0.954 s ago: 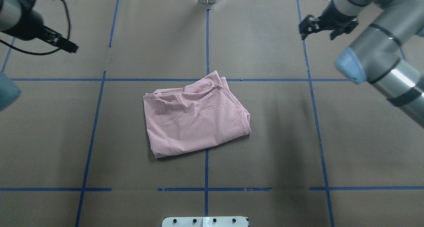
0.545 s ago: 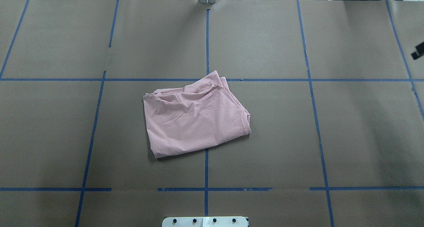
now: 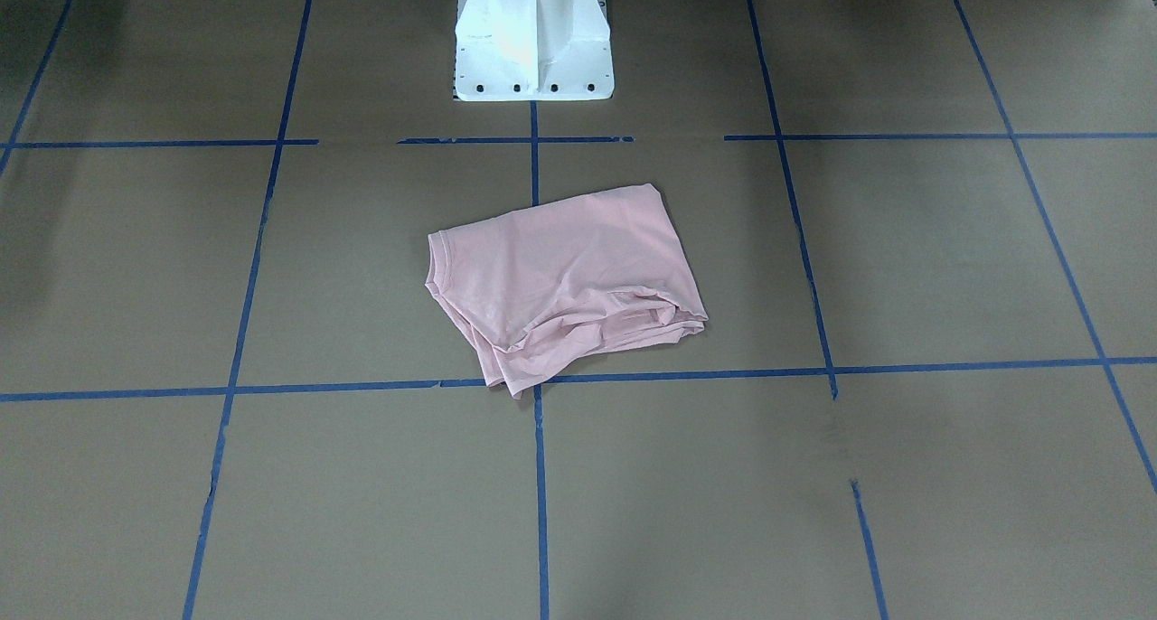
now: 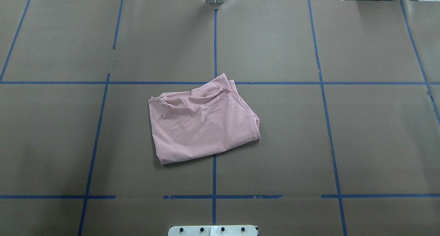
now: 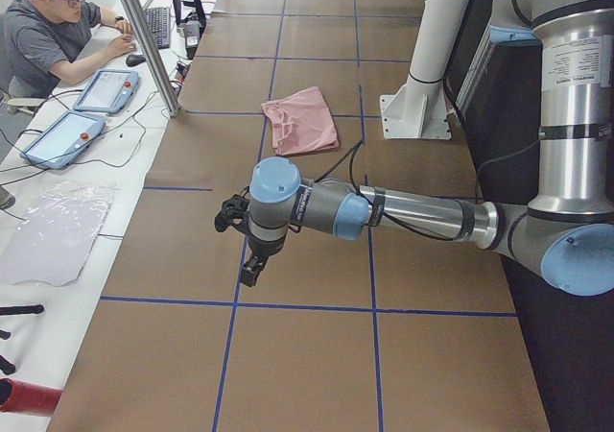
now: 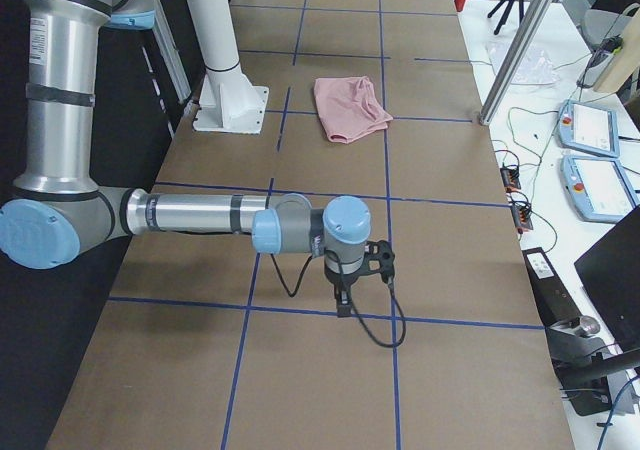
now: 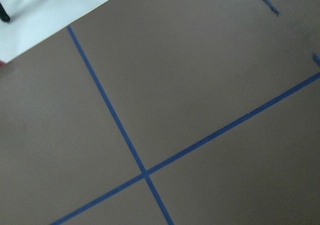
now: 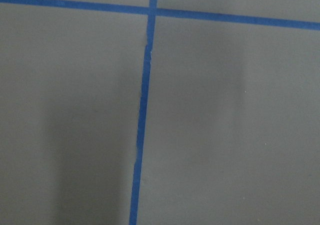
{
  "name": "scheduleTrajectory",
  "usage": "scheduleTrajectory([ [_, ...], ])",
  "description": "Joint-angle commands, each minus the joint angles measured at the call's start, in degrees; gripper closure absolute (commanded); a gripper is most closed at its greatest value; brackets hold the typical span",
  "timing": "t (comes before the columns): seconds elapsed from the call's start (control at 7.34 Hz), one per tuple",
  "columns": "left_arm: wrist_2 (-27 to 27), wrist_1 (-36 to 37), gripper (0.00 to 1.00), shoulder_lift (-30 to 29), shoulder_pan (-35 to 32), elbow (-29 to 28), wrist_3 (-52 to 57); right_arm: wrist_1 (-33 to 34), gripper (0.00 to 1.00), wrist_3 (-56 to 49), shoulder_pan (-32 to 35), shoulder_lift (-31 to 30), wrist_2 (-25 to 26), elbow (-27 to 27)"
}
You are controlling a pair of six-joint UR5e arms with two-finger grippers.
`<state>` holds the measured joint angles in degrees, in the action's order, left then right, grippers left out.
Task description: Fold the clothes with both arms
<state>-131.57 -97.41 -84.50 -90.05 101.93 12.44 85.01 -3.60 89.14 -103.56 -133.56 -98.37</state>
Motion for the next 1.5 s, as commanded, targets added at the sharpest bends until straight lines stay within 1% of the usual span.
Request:
scheduleTrajectory([
  [0.0,-0.08,0.90,0.00,0.82,-0.48,-1.90,0.21,-1.78,0.00,-0.27,1.03,-1.13,-0.82,-1.02],
  [0.14,-0.17,6.30,0.00,0.30,-0.48,-1.30,0.21,-0.82,0.00,0.25,0.95,0.27,-0.39,-1.47],
  [0.27,-0.26,10.01,0.00,-0.14,-0.48,-1.21,0.47,3.19,0.00,0.26,0.69,2.37,-0.64,-2.08],
  [0.41,-0.35,9.96,0.00,-0.14,-0.48,-0.86,0.48,7.67,0.00,0.26,0.68,5.09,-0.21,-2.70],
  [0.68,-0.26,9.87,0.00,-0.06,-0.48,0.28,0.30,7.62,0.00,0.35,0.60,5.29,-0.91,-2.88],
  [0.82,-0.17,9.70,0.00,-0.40,-0.22,-0.49,-0.05,7.19,0.00,-0.17,0.60,4.68,-0.91,-2.88],
  [1.09,-0.17,7.07,0.00,-0.32,-0.04,-0.85,0.12,7.01,0.00,-0.35,0.68,2.23,-0.21,-2.79],
  [1.36,-0.44,7.23,0.00,0.21,-0.13,-1.20,0.21,7.10,0.00,-0.18,0.60,2.04,-0.47,-3.32],
])
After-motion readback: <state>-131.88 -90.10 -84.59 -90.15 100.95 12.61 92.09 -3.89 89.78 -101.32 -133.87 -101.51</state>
